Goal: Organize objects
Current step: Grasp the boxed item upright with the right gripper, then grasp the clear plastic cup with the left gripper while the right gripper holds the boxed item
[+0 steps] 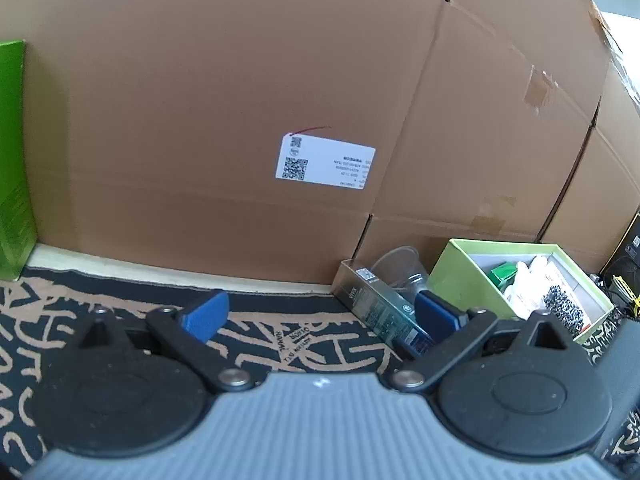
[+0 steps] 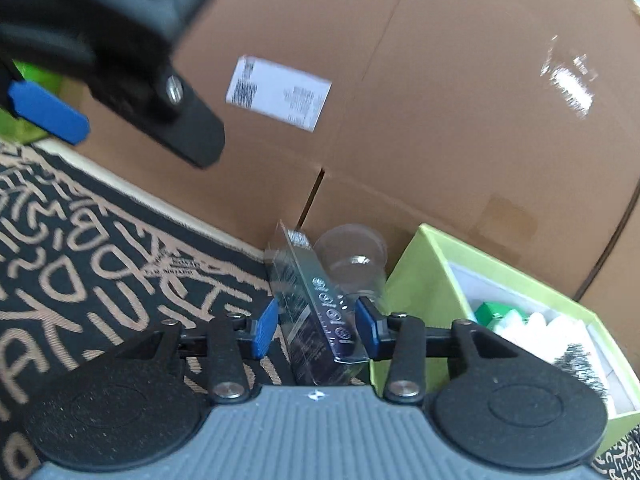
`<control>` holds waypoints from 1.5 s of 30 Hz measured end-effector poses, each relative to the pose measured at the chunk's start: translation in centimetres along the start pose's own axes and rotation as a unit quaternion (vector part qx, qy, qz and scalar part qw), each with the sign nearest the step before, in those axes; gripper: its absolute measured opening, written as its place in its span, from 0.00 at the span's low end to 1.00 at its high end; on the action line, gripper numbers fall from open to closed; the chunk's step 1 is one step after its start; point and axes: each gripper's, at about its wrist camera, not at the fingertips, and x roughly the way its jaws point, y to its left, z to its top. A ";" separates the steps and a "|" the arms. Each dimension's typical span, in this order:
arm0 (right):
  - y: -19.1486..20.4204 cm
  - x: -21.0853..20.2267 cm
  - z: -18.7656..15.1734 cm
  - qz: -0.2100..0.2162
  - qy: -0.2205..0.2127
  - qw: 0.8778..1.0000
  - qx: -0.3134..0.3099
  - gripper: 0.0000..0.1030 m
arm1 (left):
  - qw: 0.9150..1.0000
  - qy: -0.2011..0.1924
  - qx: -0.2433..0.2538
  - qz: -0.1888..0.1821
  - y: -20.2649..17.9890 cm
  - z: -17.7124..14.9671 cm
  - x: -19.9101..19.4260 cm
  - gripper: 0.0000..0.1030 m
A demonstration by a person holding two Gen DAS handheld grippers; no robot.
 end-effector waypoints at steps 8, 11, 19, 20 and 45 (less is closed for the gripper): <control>-0.8 -1.7 -0.9 0.022 -0.014 0.999 -0.022 0.28 | 1.000 0.017 0.007 -0.010 -0.8 0.1 2.2 0.96; -1.1 -3.6 -1.5 0.049 -0.014 0.998 -0.023 0.27 | 0.999 0.025 0.014 -0.017 -1.8 0.0 3.2 0.95; -3.2 -10.2 -4.7 0.111 -0.008 0.994 -0.025 0.27 | 0.997 0.047 0.053 -0.041 -5.3 -0.1 6.3 0.91; -3.7 -11.0 -5.3 0.112 -0.006 0.993 -0.019 0.27 | 0.996 0.050 0.054 -0.046 -5.7 -0.2 6.9 0.91; -6.7 -14.8 -8.7 0.099 0.009 0.994 0.040 0.27 | 0.994 0.089 0.045 -0.050 -5.2 -2.2 13.5 0.43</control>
